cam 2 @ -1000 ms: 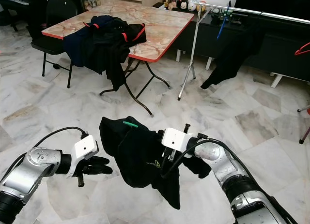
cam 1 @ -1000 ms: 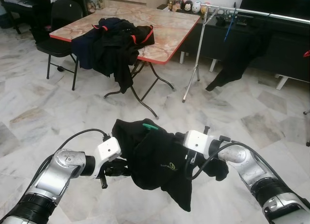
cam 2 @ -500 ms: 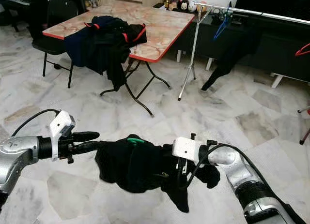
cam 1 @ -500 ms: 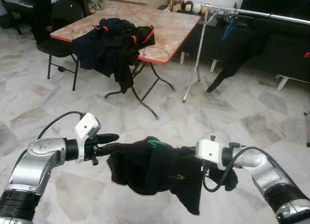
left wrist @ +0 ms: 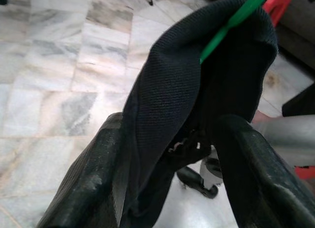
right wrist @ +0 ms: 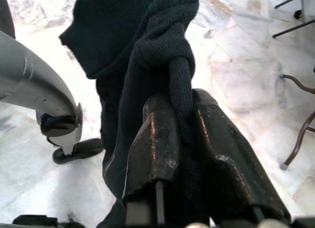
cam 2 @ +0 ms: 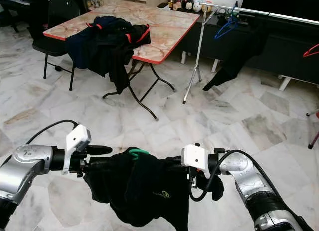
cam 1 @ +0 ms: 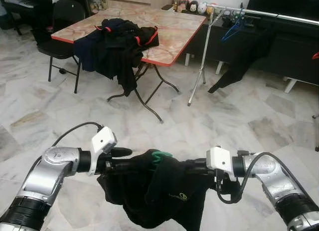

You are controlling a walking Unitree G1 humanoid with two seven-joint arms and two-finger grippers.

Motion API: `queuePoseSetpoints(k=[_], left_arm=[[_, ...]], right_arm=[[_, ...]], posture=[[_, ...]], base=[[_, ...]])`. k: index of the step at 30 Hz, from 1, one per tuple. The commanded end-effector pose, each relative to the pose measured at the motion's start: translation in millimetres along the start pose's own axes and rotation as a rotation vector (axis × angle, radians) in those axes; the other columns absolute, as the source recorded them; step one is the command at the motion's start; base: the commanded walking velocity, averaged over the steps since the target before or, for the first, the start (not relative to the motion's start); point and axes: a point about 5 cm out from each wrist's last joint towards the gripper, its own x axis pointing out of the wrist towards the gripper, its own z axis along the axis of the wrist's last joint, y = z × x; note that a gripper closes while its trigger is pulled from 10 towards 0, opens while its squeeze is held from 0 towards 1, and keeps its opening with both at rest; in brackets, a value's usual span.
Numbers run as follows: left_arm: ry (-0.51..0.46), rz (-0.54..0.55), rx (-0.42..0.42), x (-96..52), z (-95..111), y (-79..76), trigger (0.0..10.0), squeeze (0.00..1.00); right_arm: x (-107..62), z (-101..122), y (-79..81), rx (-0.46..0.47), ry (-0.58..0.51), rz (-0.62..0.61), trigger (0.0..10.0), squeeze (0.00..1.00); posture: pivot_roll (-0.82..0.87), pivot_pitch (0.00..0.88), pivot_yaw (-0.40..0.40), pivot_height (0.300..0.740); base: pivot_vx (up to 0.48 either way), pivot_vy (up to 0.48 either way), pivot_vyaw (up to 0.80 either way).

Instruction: Hang hanger

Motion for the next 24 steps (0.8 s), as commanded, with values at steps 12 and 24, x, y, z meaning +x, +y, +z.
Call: queuePoseSetpoints(k=[12,24], left_arm=[[0.025,-0.042,0.035,9.4,-1,-0.6,10.0,1.00],[0.049,-0.084,0.033,15.7,-4,-4.6,10.0,0.00]], right_arm=[[-2.3,17,-3.3,-0.031,-0.069,0.045,10.0,0.00],[-0.2,22,-1.8,-0.037,-0.082,0.064,10.0,0.00]], posture=[[-0.10,0.000,-0.023,0.740],[-0.11,0.000,-0.020,0.740]], base=[[0.000,0.000,0.00],[0.000,0.000,0.00]])
